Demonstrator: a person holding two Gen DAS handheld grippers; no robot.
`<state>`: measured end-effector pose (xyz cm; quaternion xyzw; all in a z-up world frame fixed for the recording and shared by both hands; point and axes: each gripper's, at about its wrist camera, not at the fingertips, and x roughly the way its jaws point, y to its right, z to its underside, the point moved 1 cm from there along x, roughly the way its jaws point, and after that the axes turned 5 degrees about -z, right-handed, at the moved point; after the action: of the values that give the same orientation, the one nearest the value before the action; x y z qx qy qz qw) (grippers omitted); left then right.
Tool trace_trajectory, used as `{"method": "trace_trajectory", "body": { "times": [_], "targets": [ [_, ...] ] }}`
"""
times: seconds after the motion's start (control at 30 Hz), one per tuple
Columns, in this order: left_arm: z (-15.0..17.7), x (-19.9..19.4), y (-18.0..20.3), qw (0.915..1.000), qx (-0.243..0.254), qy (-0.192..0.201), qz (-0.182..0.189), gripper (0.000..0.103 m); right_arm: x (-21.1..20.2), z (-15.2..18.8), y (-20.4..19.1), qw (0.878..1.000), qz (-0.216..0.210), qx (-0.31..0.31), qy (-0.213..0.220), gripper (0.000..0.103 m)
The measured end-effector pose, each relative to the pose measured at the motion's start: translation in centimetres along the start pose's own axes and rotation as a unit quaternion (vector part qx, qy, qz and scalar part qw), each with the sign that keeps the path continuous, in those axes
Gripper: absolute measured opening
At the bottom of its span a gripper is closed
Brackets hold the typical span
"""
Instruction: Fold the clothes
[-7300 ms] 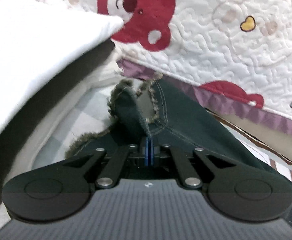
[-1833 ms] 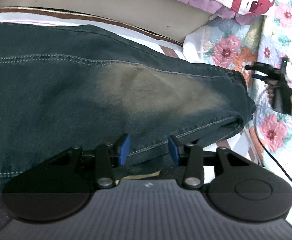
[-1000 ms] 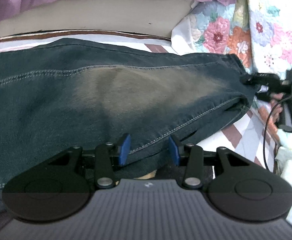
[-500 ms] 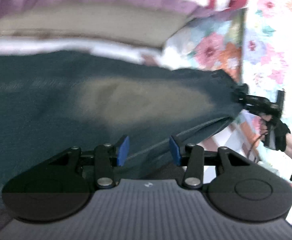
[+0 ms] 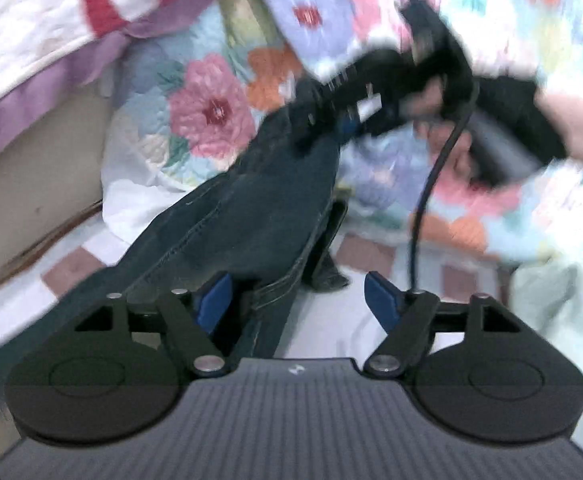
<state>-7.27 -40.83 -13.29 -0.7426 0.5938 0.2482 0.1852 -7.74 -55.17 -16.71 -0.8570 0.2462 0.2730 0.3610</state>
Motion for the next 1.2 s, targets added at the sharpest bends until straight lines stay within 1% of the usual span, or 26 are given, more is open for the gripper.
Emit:
{"method": "trace_trajectory", "body": {
  "times": [0.1, 0.13, 0.17, 0.2, 0.23, 0.3, 0.37, 0.43, 0.47, 0.5, 0.53, 0.57, 0.6, 0.63, 0.73, 0.77, 0.8, 0.87, 0.93, 0.97, 1.0, 1.03, 1.1, 1.17, 1.2],
  "targets": [
    [-0.4, 1.7, -0.2, 0.9991, 0.031, -0.010, -0.027, 0.075, 0.9, -1.5, -1.2, 1.000, -0.005, -0.019, -0.023, 0.036],
    [-0.5, 2.3, -0.7, 0.9987, 0.033, -0.016, -0.036, 0.072, 1.1, -1.9, -1.6, 0.999, -0.006, -0.030, -0.034, 0.037],
    [-0.6, 2.8, -1.8, 0.9986, 0.018, -0.026, -0.042, 0.065, 1.3, -2.3, -2.0, 0.998, -0.006, -0.042, -0.047, 0.037],
    [-0.5, 3.2, -3.0, 0.9983, -0.004, -0.038, -0.043, 0.044, 1.7, -2.8, -2.4, 0.997, -0.007, -0.056, -0.060, 0.040],
    [-0.7, 3.5, -4.4, 0.9975, -0.033, -0.048, -0.040, 0.034, 2.0, -3.1, -2.7, 0.995, -0.011, -0.071, -0.072, 0.042],
    [-0.6, 4.4, -7.3, 0.9925, -0.103, -0.056, -0.032, 0.030, 2.4, -3.5, -3.3, 0.991, -0.017, -0.094, -0.088, 0.048],
    [0.0, 4.8, -9.6, 0.9836, -0.166, -0.061, -0.035, 0.030, 2.1, -3.4, -4.0, 0.990, -0.019, -0.102, -0.091, 0.050],
    [0.7, 5.3, -11.5, 0.9710, -0.225, -0.073, -0.037, 0.032, 0.9, -2.9, -4.6, 0.992, -0.026, -0.102, -0.070, 0.053],
    [1.0, 5.6, -12.1, 0.9660, -0.243, -0.081, -0.036, 0.032, 0.3, -2.3, -5.1, 0.991, -0.025, -0.114, -0.062, 0.053],
    [1.3, 5.8, -12.5, 0.9617, -0.257, -0.089, -0.034, 0.033, -0.1, -1.5, -5.9, 0.987, -0.014, -0.149, -0.059, 0.053],
    [1.5, 5.8, -12.9, 0.9583, -0.268, -0.094, -0.032, 0.033, -0.4, -0.6, -6.9, 0.979, 0.001, -0.193, -0.059, 0.054],
    [1.7, 5.7, -13.2, 0.9554, -0.278, -0.095, -0.030, 0.033, -0.8, 0.6, -7.9, 0.969, 0.019, -0.240, -0.056, 0.054],
    [1.9, 5.6, -13.5, 0.9524, -0.288, -0.096, -0.028, 0.033, -1.2, 1.9, -8.9, 0.956, 0.039, -0.288, -0.050, 0.055],
    [1.9, 5.6, -13.7, 0.9503, -0.294, -0.098, -0.029, 0.033, -1.8, 3.1, -9.3, 0.950, 0.049, -0.304, -0.041, 0.056],
    [2.1, 5.9, -14.2, 0.9468, -0.304, -0.101, -0.033, 0.034, -4.0, 6.2, -9.8, 0.952, 0.060, -0.299, -0.005, 0.059],
    [2.2, 6.0, -14.3, 0.9454, -0.308, -0.102, -0.033, 0.034, -4.7, 6.8, -9.3, 0.957, 0.059, -0.284, 0.007, 0.059],
    [2.3, 6.1, -14.4, 0.9445, -0.311, -0.102, -0.032, 0.035, -5.4, 7.2, -8.5, 0.965, 0.056, -0.257, 0.017, 0.059],
    [2.3, 6.0, -14.5, 0.9436, -0.314, -0.100, -0.031, 0.038, -6.4, 7.7, -6.6, 0.982, 0.050, -0.179, 0.037, 0.059],
    [2.2, 5.8, -14.6, 0.9422, -0.318, -0.101, -0.032, 0.041, -7.3, 7.7, -4.9, 0.992, 0.052, -0.098, 0.061, 0.060],
    [2.2, 5.6, -14.5, 0.9415, -0.320, -0.101, -0.034, 0.041, -7.7, 7.6, -4.2, 0.995, 0.049, -0.059, 0.071, 0.060],
    [2.1, 5.4, -14.4, 0.9409, -0.321, -0.102, -0.036, 0.042, -7.4, 7.4, -3.8, 0.997, 0.036, -0.036, 0.063, 0.063],
    [2.0, 5.2, -14.3, 0.9403, -0.323, -0.102, -0.038, 0.042, -6.9, 7.1, -3.5, 0.998, 0.021, -0.024, 0.047, 0.069],
    [1.7, 4.9, -13.9, 0.9433, -0.314, -0.100, -0.041, 0.042, -5.7, 6.6, -3.0, 1.000, -0.008, 0.013, 0.019, 0.069],
    [1.6, 4.8, -13.7, 0.9458, -0.306, -0.099, -0.045, 0.042, -4.4, 6.5, -2.5, 0.997, -0.034, 0.074, -0.003, 0.069],
    [1.6, 4.8, -13.7, 0.9459, -0.305, -0.099, -0.046, 0.042, -3.5, 6.8, -2.0, 0.990, -0.063, 0.123, -0.018, 0.069]
  ]
}}
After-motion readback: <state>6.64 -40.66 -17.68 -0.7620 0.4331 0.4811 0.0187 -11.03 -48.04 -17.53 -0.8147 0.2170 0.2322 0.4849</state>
